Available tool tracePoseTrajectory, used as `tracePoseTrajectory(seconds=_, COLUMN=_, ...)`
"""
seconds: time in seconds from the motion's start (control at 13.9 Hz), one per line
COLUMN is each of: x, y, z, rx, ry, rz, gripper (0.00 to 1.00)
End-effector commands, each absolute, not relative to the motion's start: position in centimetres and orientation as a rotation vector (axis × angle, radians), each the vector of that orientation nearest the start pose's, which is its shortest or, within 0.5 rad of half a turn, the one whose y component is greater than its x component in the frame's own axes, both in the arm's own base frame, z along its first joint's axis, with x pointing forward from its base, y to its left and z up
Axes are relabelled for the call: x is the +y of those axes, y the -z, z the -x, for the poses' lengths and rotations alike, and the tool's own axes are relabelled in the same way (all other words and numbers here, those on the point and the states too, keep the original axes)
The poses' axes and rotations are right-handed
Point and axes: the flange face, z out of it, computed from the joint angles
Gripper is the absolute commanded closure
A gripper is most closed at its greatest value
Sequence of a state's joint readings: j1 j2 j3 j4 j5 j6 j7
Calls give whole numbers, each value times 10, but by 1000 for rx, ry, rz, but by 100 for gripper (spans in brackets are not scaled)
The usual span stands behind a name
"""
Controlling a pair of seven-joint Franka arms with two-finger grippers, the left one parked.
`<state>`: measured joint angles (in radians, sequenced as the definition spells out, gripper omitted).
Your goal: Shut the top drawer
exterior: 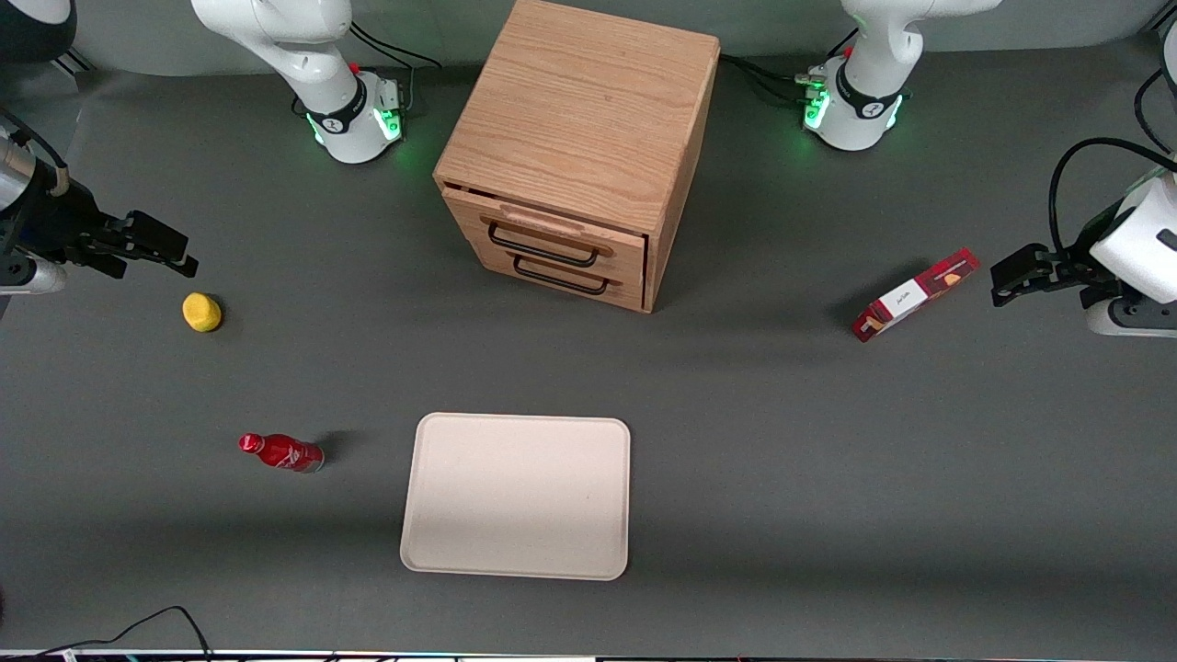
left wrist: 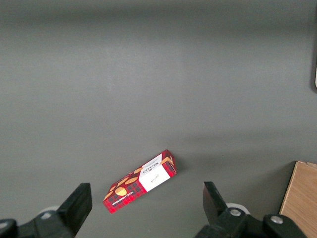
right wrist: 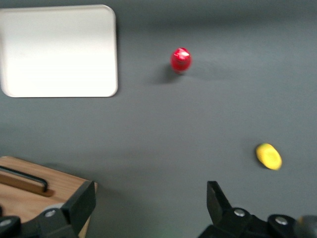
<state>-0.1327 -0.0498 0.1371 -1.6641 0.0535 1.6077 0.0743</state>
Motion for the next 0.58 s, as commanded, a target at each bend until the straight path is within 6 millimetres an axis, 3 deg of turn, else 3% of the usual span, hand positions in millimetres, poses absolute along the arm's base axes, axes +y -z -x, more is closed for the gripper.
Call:
tracePoseTrajectory(seconds=0.0, x=4, y=-611, z=-533, rx=165, ry=-2, rz=3127, gripper=0)
tracePoseTrajectory(seconds=0.5, x=11, y=-612, z=-534, rx=130, ry=6, rz=3186, gripper=0)
